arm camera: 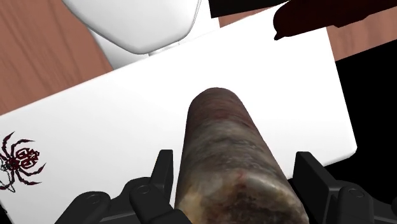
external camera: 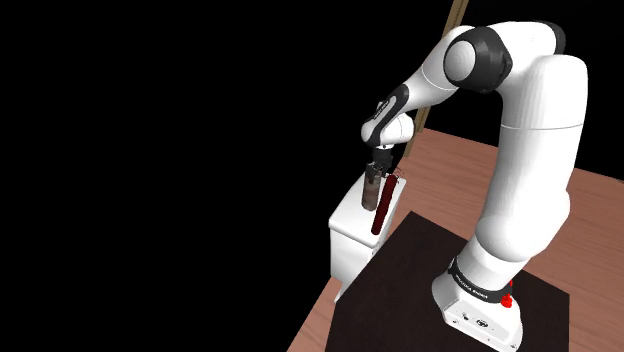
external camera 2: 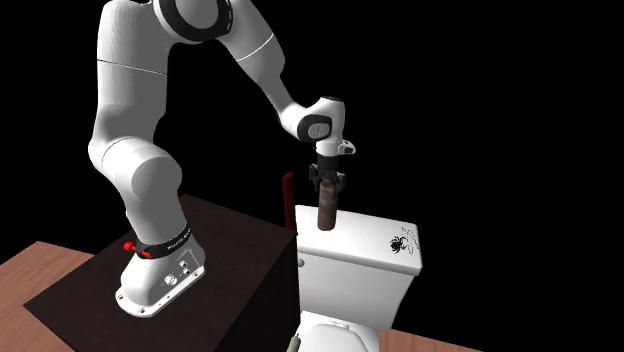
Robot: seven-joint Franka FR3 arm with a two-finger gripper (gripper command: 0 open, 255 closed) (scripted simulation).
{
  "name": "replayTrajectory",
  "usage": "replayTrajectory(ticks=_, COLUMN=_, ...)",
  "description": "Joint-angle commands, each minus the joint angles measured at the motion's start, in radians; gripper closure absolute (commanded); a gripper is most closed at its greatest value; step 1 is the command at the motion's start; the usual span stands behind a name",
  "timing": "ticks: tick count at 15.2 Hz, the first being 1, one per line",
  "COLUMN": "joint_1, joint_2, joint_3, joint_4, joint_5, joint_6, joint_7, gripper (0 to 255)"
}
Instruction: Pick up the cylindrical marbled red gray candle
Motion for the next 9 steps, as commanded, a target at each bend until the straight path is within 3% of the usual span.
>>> replayTrajectory(ticks=1, joint_1=0.006, joint_2=-0.025, joint_3=-0.009, joint_4=-0.002, joint_5=-0.013, joint_6=-0.022, joint_7=0.007, gripper=255)
replayTrajectory(ticks=9, joint_1=0.025, joint_2=-0.121, joint_3=-0.035, joint_4=0.002, joint_5=-0.065, joint_6=-0.116, joint_7=0.039, gripper=255)
